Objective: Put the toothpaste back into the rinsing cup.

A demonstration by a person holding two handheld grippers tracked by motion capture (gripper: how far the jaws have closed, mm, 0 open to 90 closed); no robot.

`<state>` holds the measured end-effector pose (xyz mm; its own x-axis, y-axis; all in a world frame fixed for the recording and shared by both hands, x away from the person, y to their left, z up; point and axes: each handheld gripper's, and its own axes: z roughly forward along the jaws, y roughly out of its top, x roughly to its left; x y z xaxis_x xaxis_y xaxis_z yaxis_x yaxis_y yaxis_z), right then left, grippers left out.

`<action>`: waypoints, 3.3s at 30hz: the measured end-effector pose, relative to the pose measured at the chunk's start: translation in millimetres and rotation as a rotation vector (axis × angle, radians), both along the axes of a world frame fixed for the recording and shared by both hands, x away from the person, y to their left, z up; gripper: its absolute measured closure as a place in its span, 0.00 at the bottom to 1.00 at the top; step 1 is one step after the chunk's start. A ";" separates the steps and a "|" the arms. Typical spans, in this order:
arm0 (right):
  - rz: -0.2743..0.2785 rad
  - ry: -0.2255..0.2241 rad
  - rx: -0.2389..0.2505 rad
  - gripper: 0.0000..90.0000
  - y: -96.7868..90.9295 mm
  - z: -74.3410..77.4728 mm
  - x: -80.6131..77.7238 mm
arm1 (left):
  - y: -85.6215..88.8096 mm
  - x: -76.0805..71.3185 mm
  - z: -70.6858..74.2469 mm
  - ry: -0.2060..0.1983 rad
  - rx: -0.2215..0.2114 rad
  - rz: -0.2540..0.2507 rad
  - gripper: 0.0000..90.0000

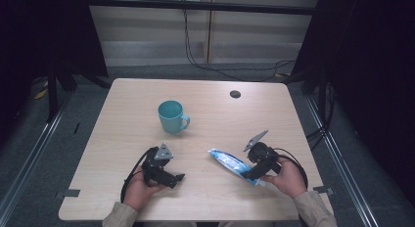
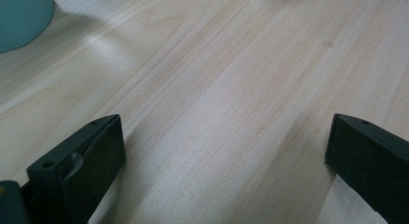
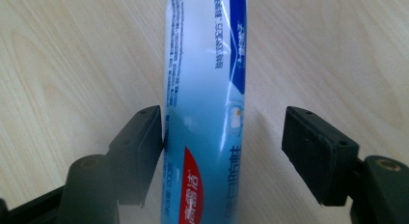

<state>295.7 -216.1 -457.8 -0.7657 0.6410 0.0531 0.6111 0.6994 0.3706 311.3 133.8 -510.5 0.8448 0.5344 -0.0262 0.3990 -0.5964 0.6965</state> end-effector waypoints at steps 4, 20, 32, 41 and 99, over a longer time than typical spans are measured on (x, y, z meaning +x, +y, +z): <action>0.033 0.001 -0.046 0.43 0.3 -5.8 -2.1 | 0.0 0.0 0.0 0.000 0.000 0.000 0.00; 0.075 0.078 -0.089 0.79 2.0 -7.2 1.2 | 0.0 0.0 0.0 0.000 0.000 0.000 0.00; 0.056 0.025 -0.003 0.81 0.5 -3.8 -1.9 | 0.5 -0.1 0.1 -0.004 0.002 -0.006 0.00; 0.054 -0.009 0.050 0.81 8.5 7.4 2.4 | 1.2 -0.4 0.1 -0.002 0.002 -0.008 0.00; 0.129 -0.151 0.238 0.81 71.3 32.3 16.4 | -36.4 22.2 44.2 0.155 -0.506 -0.009 0.21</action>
<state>312.1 -144.9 -425.5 -0.8508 0.5209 0.0694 0.4483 0.6507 0.6129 333.5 97.4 -466.3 0.8150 0.4153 -0.4041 0.5165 -0.2047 0.8314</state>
